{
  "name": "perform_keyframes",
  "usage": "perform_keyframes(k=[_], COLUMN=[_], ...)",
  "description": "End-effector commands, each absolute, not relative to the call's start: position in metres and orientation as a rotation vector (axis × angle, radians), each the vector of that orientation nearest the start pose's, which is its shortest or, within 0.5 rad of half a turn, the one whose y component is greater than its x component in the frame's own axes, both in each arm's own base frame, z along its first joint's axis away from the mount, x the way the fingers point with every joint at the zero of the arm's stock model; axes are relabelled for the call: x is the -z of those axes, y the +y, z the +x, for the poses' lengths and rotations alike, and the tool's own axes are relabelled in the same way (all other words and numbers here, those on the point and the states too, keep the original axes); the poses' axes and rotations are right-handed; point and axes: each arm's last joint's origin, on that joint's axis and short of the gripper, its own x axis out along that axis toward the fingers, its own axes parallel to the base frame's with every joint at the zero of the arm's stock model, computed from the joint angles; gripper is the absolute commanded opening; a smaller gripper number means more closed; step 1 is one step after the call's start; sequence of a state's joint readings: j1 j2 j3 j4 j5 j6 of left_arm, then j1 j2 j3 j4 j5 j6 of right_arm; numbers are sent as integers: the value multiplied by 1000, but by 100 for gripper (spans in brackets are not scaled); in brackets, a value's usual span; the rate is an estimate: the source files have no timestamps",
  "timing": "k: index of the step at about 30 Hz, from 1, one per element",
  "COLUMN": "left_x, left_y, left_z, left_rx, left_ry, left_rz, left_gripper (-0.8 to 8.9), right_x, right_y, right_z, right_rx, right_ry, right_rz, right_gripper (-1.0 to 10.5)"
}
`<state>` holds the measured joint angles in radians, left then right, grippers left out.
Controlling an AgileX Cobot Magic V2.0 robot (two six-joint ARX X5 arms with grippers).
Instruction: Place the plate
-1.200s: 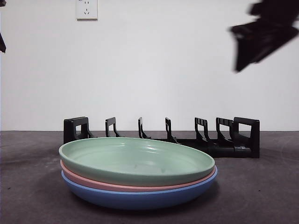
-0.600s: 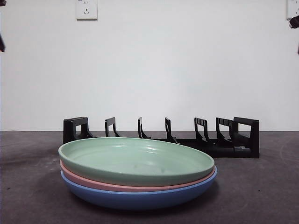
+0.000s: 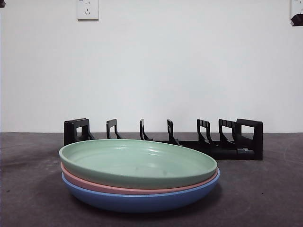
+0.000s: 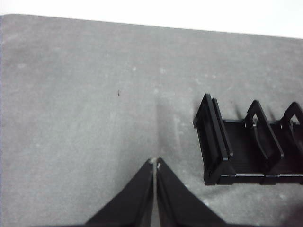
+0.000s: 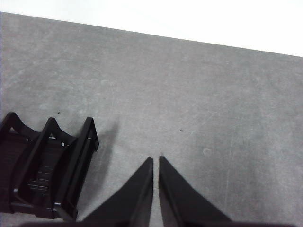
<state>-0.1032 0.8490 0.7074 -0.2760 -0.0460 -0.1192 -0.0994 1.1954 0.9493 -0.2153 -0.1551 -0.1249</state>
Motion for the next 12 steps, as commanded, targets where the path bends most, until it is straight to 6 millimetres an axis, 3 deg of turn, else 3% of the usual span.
perform_keyframes(k=[1,3,7,10,12], left_x=[-290,-267,-192,-164,-158], left_y=[-14,-8,1,2,2], left_z=[169,142,102,97,97], left_rx=[23,8,-51,-56,-55], left_ry=[354,212,9,27,92], left_rz=[-42,-52,-66,-53,-28], left_gripper=[8,8,8,8,8], right_x=[-310,-310,-310,-311,-311], right_y=[-22,-22,-22,-22,-22], right_z=[263,263,263,263,263], right_rx=[-79,-78,-78,-78,-78], right_ry=[433,429,429,429,429], right_rz=[-53,-54,-54,-54,-54], right_gripper=[17,17,17,17,17])
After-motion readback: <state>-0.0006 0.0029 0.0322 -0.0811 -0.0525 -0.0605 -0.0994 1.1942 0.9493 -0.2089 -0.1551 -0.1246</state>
